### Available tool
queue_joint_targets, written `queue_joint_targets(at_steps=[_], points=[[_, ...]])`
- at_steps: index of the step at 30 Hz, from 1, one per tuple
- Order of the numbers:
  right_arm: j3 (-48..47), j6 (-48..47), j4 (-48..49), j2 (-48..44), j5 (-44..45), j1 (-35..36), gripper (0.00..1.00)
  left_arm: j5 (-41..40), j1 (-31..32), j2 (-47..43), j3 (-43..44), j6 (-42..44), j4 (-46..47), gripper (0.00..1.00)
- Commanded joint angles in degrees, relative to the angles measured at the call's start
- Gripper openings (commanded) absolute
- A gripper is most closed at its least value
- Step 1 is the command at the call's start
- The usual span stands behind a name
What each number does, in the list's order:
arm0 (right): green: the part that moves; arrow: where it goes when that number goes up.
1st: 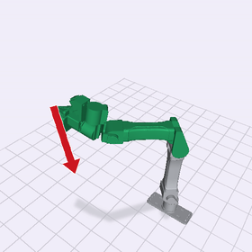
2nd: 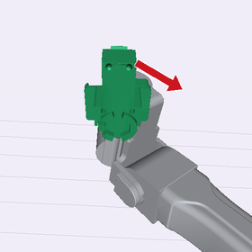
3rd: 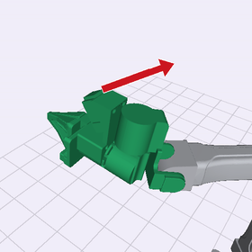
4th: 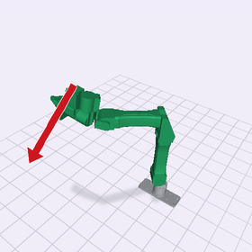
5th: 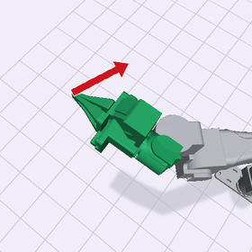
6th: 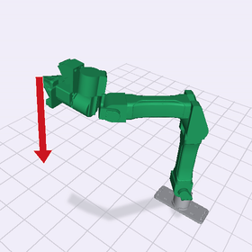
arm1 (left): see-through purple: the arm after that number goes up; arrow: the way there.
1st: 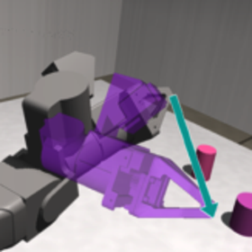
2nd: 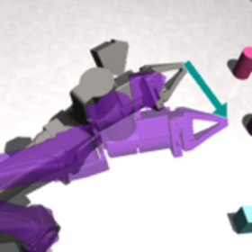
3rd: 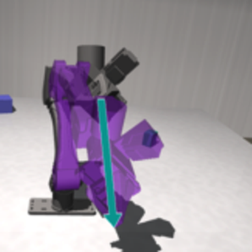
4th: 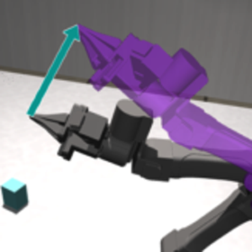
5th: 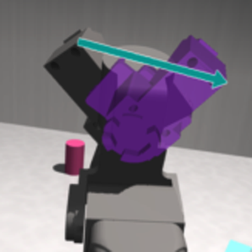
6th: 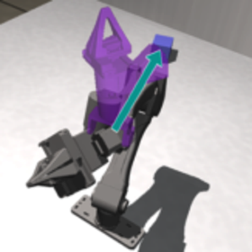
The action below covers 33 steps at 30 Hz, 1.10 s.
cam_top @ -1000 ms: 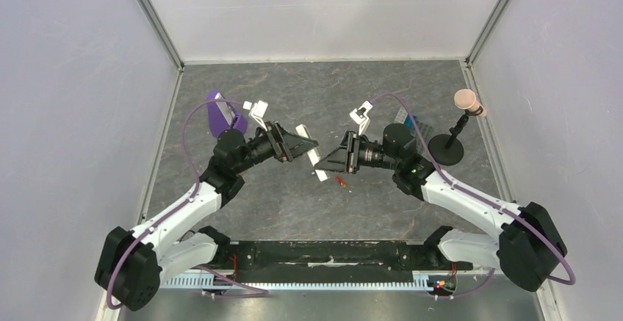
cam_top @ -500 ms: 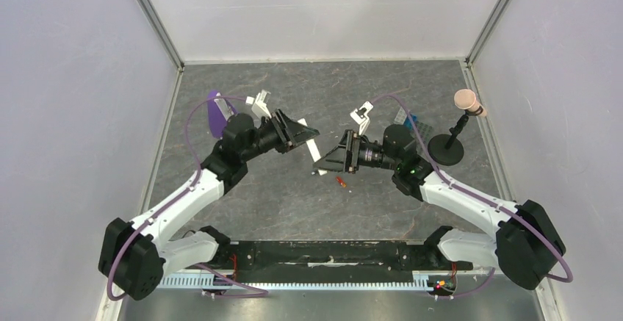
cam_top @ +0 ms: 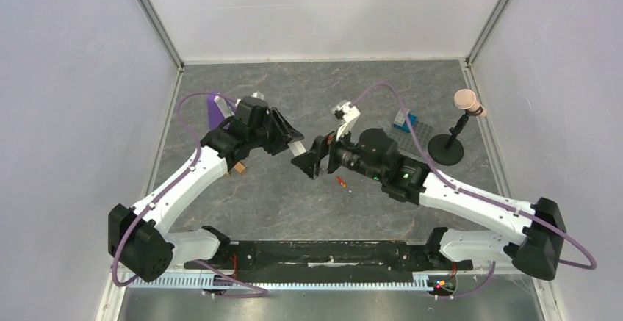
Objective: Load the batteries into the remote control
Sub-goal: Adjust the remote control.
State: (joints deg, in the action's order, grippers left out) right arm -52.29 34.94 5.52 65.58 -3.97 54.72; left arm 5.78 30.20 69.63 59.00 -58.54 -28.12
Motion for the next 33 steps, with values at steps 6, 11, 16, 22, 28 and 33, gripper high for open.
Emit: queue_joint_targets(at_steps=[6,11,16,22,28,33], points=[[-4.81,-11.63,-6.83,9.17,25.13,7.25,0.92,-1.44,-0.05,-0.92,2.44,-0.87,-4.29,0.02],[-4.92,-7.56,-6.05,11.39,24.58,7.25,0.69,-1.12,-0.03,-1.77,1.78,-0.99,-4.25,0.02],[-3.46,-5.5,-3.15,11.43,21.82,7.24,0.59,-0.86,-0.05,-2.55,1.3,-1.45,-2.73,0.02],[-3.75,-3.73,-3.08,13.06,18.26,7.24,0.59,0.02,-0.04,-2.81,0.86,-2.23,-1.09,0.02],[-3.78,-2.04,-2.63,13.41,16.3,7.07,0.42,0.68,-0.05,-4.16,-0.07,-3.02,-0.03,0.04],[-2.57,-1.13,-0.96,10.24,15.75,6.4,0.09,-0.18,-0.03,-9.78,-3.89,-2.57,5.15,0.2]])
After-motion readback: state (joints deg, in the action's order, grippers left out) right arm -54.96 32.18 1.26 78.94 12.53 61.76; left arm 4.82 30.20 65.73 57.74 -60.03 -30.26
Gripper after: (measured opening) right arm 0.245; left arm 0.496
